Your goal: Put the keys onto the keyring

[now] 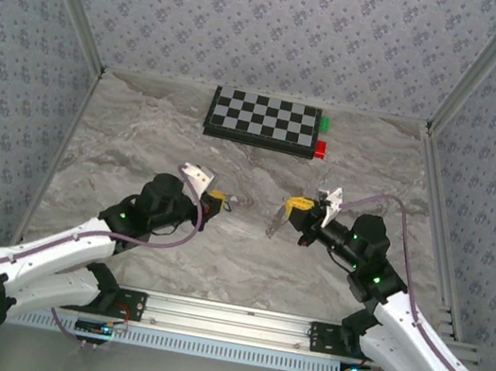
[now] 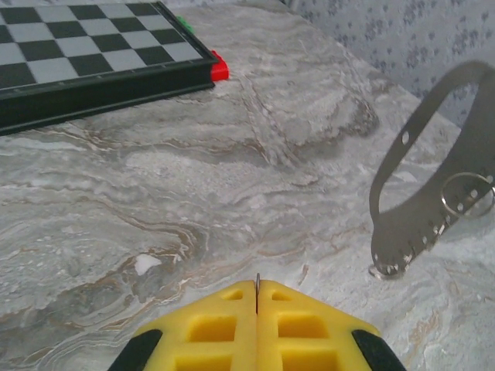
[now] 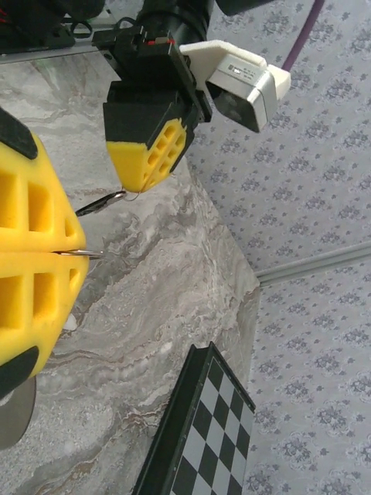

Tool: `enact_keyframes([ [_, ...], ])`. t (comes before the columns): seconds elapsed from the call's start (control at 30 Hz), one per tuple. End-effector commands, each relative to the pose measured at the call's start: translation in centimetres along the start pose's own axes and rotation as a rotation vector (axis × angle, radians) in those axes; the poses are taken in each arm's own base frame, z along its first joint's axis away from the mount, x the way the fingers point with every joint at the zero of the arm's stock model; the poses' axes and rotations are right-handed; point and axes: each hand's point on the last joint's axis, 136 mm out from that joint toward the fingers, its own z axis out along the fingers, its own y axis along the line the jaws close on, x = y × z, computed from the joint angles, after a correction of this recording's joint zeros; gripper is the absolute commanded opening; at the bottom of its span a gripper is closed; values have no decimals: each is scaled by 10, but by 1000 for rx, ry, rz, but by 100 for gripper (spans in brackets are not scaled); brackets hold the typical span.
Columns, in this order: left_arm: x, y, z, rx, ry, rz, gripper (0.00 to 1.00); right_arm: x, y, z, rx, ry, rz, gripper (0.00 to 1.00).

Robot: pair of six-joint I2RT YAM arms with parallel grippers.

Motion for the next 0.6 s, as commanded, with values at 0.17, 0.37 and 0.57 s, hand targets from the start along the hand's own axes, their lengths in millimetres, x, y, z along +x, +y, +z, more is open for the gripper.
enact_keyframes([
  [0.17, -27, -46, 2, 151, -60, 182, 0, 14, 12, 2, -77, 10, -33, 0],
  [0.37, -37, -55, -4, 187, -106, 198, 0, 11, 26, 11, -132, 32, -60, 0],
  [0.57, -55, -72, -14, 291, -190, 227, 0, -10, 41, 20, -189, 10, -144, 0],
])
